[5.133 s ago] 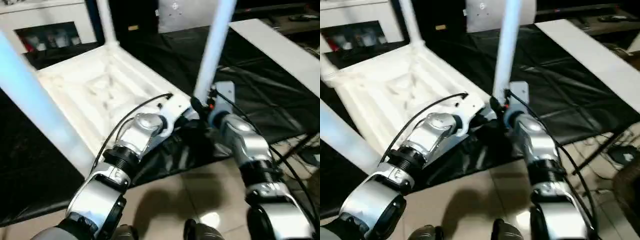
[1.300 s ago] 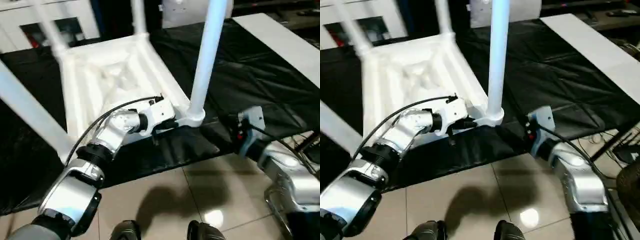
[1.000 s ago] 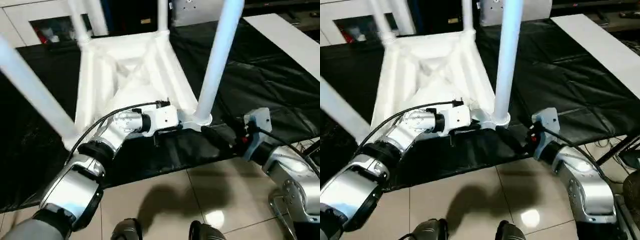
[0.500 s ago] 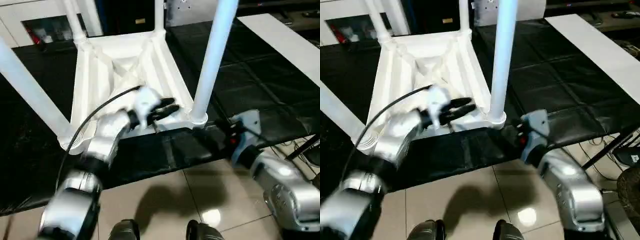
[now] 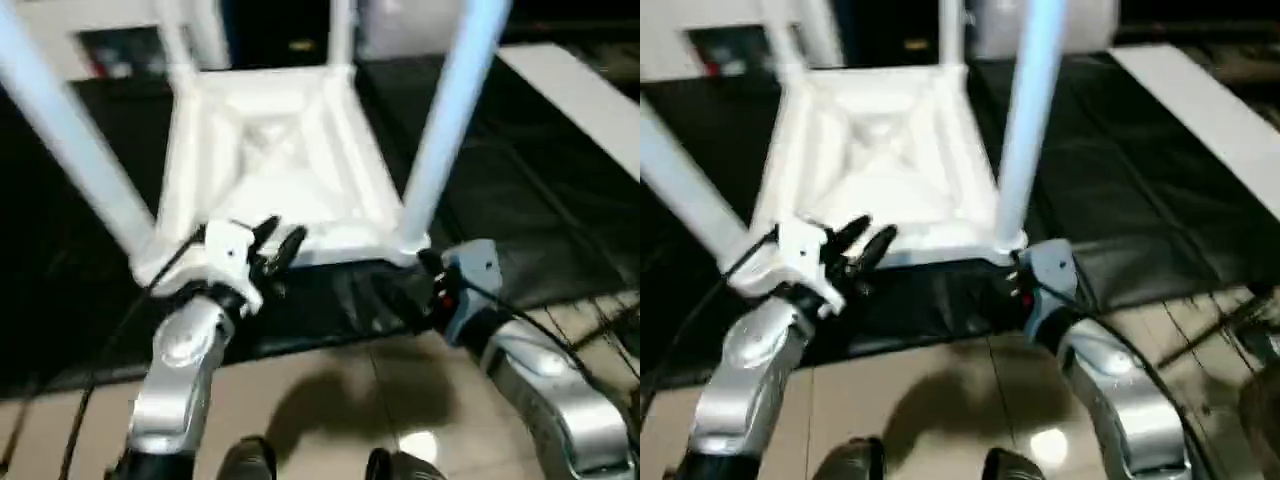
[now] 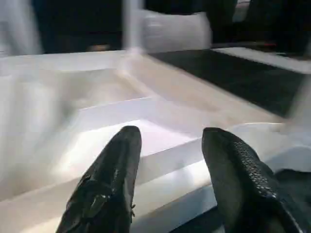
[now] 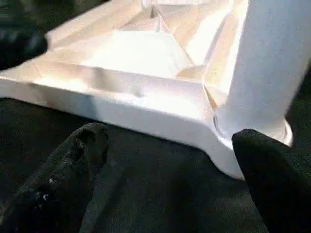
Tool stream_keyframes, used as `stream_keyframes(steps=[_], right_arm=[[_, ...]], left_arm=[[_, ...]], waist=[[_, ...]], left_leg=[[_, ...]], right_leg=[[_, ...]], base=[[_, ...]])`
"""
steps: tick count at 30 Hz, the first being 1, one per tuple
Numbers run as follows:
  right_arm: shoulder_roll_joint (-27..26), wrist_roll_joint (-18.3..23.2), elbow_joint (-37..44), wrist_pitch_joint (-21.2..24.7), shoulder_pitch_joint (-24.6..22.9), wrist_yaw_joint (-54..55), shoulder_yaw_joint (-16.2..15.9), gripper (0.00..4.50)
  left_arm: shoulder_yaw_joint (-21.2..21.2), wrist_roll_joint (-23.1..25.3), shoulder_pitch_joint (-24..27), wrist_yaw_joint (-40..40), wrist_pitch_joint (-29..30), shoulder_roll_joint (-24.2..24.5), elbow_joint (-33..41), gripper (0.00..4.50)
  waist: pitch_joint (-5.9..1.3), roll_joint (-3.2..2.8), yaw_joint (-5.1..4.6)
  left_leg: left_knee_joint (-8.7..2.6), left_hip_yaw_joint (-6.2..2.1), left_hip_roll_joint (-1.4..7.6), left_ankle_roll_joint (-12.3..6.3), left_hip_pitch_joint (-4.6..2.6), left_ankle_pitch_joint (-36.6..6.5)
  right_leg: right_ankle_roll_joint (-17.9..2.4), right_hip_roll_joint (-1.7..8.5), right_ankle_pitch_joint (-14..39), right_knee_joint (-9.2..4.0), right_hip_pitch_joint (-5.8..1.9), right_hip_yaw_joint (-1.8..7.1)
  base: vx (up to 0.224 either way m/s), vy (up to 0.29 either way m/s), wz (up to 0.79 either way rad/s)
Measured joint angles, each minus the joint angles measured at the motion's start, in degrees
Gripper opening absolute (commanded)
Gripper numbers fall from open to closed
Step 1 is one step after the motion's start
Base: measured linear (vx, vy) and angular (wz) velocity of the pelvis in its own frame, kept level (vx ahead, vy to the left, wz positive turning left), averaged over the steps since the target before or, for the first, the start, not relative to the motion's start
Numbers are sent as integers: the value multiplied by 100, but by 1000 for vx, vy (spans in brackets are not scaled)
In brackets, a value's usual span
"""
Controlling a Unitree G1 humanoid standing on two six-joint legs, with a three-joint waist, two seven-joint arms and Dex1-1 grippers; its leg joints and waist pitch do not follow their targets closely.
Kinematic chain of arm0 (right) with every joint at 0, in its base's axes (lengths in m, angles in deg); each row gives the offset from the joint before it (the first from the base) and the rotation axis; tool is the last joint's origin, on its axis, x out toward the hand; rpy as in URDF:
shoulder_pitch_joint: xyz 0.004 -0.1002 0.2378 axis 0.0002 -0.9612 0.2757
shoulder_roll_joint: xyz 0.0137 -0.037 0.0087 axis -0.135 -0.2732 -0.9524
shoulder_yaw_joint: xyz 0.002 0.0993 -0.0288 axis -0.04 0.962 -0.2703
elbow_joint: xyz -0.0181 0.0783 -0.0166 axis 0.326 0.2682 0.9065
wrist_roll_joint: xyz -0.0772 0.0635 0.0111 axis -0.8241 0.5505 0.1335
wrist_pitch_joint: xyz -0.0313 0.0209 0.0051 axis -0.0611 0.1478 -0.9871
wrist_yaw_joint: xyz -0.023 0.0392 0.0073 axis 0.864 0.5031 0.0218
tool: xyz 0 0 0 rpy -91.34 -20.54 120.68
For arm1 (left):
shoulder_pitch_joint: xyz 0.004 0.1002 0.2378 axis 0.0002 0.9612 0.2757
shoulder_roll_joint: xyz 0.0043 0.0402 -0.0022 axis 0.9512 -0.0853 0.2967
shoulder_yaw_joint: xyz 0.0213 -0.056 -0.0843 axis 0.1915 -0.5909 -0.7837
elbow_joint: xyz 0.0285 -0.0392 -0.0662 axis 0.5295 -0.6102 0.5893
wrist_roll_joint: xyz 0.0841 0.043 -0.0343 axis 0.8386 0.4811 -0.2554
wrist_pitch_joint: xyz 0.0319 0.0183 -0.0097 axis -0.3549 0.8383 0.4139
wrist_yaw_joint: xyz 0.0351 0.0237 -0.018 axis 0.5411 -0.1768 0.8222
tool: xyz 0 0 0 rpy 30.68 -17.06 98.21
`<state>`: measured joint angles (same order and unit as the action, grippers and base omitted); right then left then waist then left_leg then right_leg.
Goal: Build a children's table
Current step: Rotate leg to tighten
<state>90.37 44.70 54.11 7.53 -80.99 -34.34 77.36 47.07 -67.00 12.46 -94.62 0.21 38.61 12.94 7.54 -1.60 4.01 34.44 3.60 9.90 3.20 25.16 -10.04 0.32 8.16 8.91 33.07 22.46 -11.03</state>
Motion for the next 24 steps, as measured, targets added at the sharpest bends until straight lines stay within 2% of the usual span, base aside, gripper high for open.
stream_keyframes(steps=[1,2,3,4,5,7,9,10,12,16,17,18,19,20,21,22,23,24], right_arm=[[-2,27,51,-5,-77,1,24,450],[-42,52,73,-21,-167,0,27,450],[-52,66,86,-34,-185,0,21,450],[-98,62,99,-127,-210,7,12,450],[-105,35,105,-228,-211,3,-129,450],[-131,44,143,-241,-216,-10,-202,450],[-151,73,180,-200,-222,-42,-200,450],[-137,68,180,-240,-251,-90,-201,450],[-57,37,172,-390,-346,-150,-222,450],[63,-31,158,-610,-392,-267,-319,450],[73,-42,153,-636,-392,-276,-345,450],[86,-48,149,-652,-392,-304,-362,450],[84,-56,148,-674,-411,-322,-353,450],[89,-58,176,-714,-542,-327,-318,450],[109,-67,116,-713,-576,-327,-313,450],[138,-65,82,-722,-480,-333,-354,450],[149,-66,63,-743,-441,-333,-354,450],[134,-66,53,-775,-440,-330,-342,450]], left_arm=[[-8,51,69,163,114,-48,127,257],[-40,57,170,331,224,-88,280,263],[-63,57,228,399,274,-89,382,265],[-141,57,298,485,353,-75,546,274],[-217,56,410,544,448,-39,746,287],[-328,52,568,561,578,34,880,298],[-295,56,710,536,580,62,962,298],[-269,62,801,526,551,89,998,298],[-202,116,963,476,520,123,1062,298],[-129,91,1018,485,613,101,1215,298],[-125,50,1018,484,655,97,1266,298],[-78,33,1015,478,685,121,1303,298],[-31,28,994,474,702,149,1317,298],[77,16,919,446,727,186,1313,298],[82,-7,890,422,716,205,1428,298],[64,-13,948,418,698,183,1462,298],[69,-16,1201,405,717,189,1448,298],[69,-15,1295,393,752,226,1411,298]], waist=[[-1,-2,23],[-9,-6,104],[-12,-23,126],[-19,-61,101],[-27,-26,61],[-48,1,17],[-86,65,-52],[-99,86,-67],[-117,117,-74],[-113,128,-114],[-107,125,-128],[-94,96,-176],[-55,-15,-217],[-55,-28,-105],[-132,169,61],[-132,269,70],[-121,142,153],[-119,83,145]], left_leg=[[154,49,2,-172,27,-86],[230,154,-4,-222,-75,-119],[152,162,-2,-227,-155,-123],[124,227,-9,-50,-192,-28],[123,292,-18,-59,-214,-53],[124,309,-34,-81,-217,-60],[124,365,-74,-84,-233,-59],[123,386,-85,-84,-254,-59],[107,417,-88,-84,-289,-60],[14,423,-87,-82,-352,-61],[-15,427,-86,-81,-391,-62],[-49,383,-75,-77,-393,-64],[-87,318,-54,-74,-377,-64],[-117,345,-54,-72,-350,-65],[-101,492,-83,-77,-289,-63],[193,511,-93,-150,-274,-201],[752,363,-114,-316,-302,-330],[1042,225,-219,-383,-363,-398]], right_leg=[[19,74,11,2,-36,-49],[59,107,21,13,-53,42],[70,101,20,11,-56,72],[83,104,24,-2,-72,116],[47,10,71,-40,-54,266],[-85,-118,120,-99,-64,493],[-139,-150,83,-102,-61,708],[-121,-149,81,-95,-64,759],[2,-148,132,-92,-65,811],[161,-167,232,-99,-57,835],[180,-167,244,-117,-66,822],[213,-165,292,-146,-161,700],[225,-159,508,-91,-251,478],[87,-161,858,370,-239,425],[9,-173,1277,727,-430,585],[162,-194,1216,796,-358,710],[162,-207,1212,829,-449,676],[162,-191,1212,808,-569,654]], base=[[-19,11,35],[-6,86,9],[-6,86,9],[8,126,-6],[3,144,-4],[-7,142,-5],[-28,101,5],[-26,53,5],[0,0,0],[0,0,0],[-55,-32,-6],[-55,-32,-6],[-91,-25,19],[-60,-38,58],[-60,-38,58],[40,-175,76],[100,-143,63],[100,-143,63]])
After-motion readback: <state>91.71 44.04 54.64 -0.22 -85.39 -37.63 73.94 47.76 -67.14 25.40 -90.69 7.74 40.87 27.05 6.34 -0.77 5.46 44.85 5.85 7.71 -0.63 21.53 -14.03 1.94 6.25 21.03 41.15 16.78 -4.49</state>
